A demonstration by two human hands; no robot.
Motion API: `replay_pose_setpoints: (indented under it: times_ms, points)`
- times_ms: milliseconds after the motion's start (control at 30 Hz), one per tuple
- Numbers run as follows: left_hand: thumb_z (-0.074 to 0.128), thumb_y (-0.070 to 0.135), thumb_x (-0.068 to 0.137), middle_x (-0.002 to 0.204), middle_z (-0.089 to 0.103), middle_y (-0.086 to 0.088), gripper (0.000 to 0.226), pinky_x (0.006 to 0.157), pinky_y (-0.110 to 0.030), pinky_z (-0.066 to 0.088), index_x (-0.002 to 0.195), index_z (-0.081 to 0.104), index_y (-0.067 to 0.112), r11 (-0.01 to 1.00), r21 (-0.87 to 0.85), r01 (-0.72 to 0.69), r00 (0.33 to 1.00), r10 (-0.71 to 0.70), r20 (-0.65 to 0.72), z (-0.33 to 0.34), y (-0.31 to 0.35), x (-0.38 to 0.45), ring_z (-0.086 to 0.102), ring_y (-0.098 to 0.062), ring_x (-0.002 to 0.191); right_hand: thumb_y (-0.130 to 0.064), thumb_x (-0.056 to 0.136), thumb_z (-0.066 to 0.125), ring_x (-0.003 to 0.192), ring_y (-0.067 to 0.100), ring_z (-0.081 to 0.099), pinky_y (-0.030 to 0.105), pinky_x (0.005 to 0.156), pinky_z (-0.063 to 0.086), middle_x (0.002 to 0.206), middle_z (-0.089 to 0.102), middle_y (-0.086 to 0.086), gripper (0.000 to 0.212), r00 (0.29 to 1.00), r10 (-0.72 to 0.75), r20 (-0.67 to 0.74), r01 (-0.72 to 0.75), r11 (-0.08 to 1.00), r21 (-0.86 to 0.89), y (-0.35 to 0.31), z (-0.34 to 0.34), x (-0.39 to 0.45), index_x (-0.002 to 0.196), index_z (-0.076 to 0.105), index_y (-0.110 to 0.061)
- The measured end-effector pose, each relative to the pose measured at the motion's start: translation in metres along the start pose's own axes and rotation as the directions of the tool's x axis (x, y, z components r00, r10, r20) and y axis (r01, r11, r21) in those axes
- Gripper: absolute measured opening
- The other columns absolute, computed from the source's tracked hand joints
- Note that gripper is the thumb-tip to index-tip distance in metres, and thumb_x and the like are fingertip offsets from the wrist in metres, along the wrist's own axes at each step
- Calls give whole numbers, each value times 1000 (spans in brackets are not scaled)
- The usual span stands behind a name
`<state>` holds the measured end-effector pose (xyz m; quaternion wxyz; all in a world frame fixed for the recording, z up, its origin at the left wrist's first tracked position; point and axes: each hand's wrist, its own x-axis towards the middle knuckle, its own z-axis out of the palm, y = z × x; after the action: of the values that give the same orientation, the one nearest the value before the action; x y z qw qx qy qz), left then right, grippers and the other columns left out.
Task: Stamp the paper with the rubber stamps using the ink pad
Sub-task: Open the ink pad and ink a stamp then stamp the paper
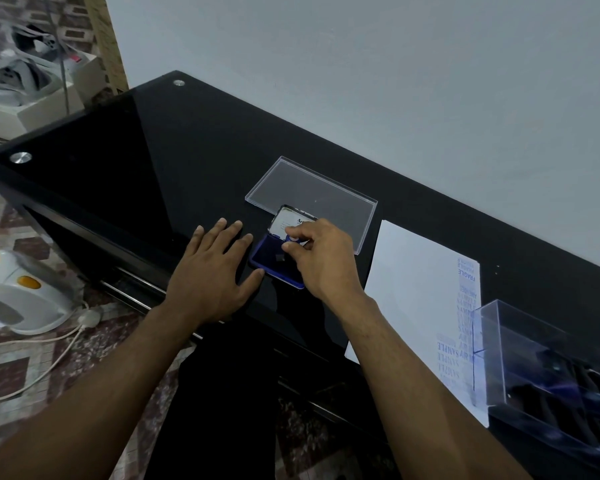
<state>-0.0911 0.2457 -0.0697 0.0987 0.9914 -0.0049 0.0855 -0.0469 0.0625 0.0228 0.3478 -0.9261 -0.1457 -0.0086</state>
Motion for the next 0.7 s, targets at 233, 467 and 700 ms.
replay_pose_setpoints:
  times_ms: [233,467,700]
  points:
    - [22,73,91,163,29,-5,81,125,-49,8,153,39,23,1000,-7,0,1000,0,-4,0,0,0,14,-22,154,-17,83,77,79,7,62,32,80,58,94,62,-10,18,1000,-13,-18,13,1000,15,3,-1,-3,101,75,-19]
    - [23,72,92,163,30,-5,80,125,-49,9,152,40,22,1000,-19,-4,1000,4,-19,0,0,-1,15,-22,154,-17,87,73,91,9,64,32,89,57,110,67,-3,24,1000,4,0,-4,999,34,2,-1,-2,112,74,-16]
    - [23,73,91,164,28,-5,81,125,-49,8,152,39,23,1000,-16,-3,1000,3,-12,2,0,0,14,-22,154,-17,85,75,85,6,63,29,86,57,103,67,-5,23,1000,-8,6,7,1000,12,1,-5,-3,108,75,-17]
